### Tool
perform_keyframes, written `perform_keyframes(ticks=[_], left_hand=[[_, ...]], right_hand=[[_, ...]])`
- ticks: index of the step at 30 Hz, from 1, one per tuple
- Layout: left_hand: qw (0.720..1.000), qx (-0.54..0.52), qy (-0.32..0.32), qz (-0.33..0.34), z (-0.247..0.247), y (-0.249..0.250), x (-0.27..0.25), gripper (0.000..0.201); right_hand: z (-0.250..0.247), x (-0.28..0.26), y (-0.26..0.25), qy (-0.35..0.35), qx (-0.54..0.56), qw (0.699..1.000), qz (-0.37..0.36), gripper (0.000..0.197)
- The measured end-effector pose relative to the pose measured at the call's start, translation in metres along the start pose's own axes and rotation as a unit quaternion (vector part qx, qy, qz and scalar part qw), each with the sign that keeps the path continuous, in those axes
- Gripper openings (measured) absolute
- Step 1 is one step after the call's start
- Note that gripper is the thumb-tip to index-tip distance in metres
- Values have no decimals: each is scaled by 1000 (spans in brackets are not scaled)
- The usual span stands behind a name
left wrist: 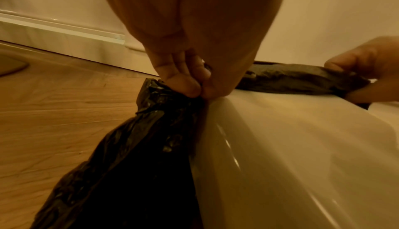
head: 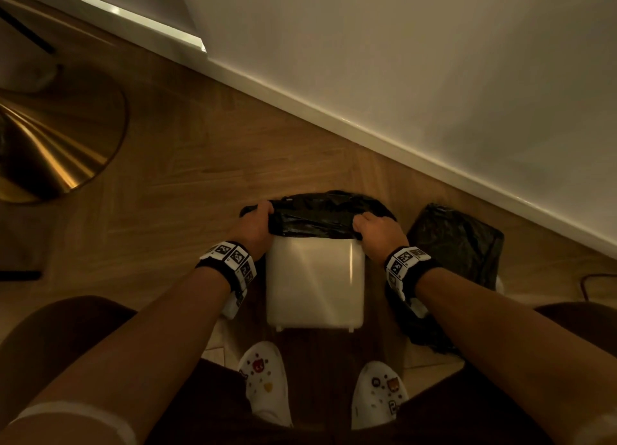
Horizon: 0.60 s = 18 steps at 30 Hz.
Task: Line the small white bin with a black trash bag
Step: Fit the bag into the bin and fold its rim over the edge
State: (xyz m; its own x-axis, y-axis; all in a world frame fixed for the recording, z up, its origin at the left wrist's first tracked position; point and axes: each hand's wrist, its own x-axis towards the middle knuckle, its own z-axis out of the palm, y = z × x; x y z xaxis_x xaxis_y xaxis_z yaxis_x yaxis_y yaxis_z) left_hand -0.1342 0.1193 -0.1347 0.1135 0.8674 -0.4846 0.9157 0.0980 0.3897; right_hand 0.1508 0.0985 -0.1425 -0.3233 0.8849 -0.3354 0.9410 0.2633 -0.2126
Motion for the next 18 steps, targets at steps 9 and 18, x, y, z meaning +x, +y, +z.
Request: perform_keyframes(ticks=[9,18], left_hand=[[996,-63,4,-58,1,-4,1,5],[753,-557,-107,-333,-5,-11,23,55]], right_hand=[[8,-26,3,-5,215,975,57,19],[43,28,37,-58,625,645,435,96]])
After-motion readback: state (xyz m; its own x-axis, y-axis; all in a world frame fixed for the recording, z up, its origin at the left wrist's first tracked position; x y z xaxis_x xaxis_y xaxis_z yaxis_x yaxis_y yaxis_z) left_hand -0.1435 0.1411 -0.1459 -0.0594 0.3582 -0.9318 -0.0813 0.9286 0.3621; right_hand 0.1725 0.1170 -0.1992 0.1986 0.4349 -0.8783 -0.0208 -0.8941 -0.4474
